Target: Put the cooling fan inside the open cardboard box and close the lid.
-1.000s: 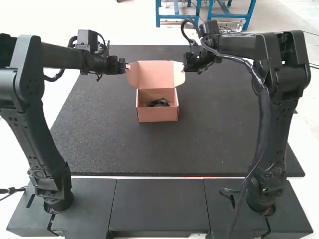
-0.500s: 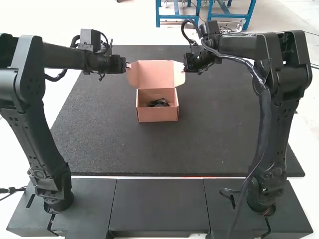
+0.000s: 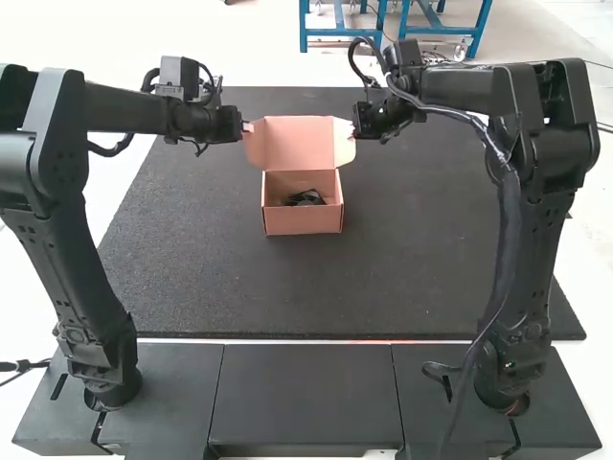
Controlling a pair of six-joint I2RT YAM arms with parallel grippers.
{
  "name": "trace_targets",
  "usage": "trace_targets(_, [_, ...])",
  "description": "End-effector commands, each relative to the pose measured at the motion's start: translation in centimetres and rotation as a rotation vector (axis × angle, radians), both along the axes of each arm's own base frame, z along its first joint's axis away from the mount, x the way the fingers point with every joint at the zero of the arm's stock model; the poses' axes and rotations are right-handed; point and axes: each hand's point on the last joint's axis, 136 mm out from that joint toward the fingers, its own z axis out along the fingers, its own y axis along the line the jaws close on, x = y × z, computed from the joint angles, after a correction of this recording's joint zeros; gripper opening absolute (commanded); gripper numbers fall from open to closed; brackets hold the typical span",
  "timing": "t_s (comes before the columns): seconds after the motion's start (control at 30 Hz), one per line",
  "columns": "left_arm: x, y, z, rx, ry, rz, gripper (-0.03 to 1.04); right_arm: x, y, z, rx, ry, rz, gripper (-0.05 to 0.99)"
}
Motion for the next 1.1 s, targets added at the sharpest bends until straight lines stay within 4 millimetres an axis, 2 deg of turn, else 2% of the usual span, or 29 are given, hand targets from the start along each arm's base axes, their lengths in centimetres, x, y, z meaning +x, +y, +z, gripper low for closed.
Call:
trace_targets(0.0, [-0.2, -0.5, 2.4, -0.018, -0.050, -0.018, 0.26, -1.9, 0.7, -2.5, -0.012, 0.079, 0.037, -0.02])
trace_targets(0.2, [-0.8, -1.1, 1.7, -0.040, -0.043, -0.060, 0.14, -2.0, 0.6, -2.7, -0.012, 0.082, 0.036, -0.02])
trace_targets(0.33, [-1.2, -2.0, 2.1, -0.071, -0.062, -0.111, 0.02, -2.1, 0.6, -2.8, -0.011, 0.087, 0.038, -0.02])
trace_targets(0.57, [-0.9, -2.0, 3.3, -0.076, -0.097, -0.111, 0.01, -2.0, 0.7, -2.7, -0.007, 0.083, 0.034, -0.02])
trace_targets(0.7, [-1.0, -2.0, 4.3, -0.081, -0.108, -0.110, 0.01, -1.4, 1.0, -1.2, 0.007, 0.053, 0.031, -0.02])
trace_targets(0.8, [-1.2, -2.3, 4.7, -0.091, -0.106, -0.111, 0.01, -1.6, 2.2, -0.5, 0.017, 0.042, 0.044, -0.02])
trace_targets(1.07, [-3.5, -4.6, 4.4, -0.099, -0.044, -0.167, 0.01, -2.9, 4.1, 0.6, 0.028, 0.038, 0.084, -0.02])
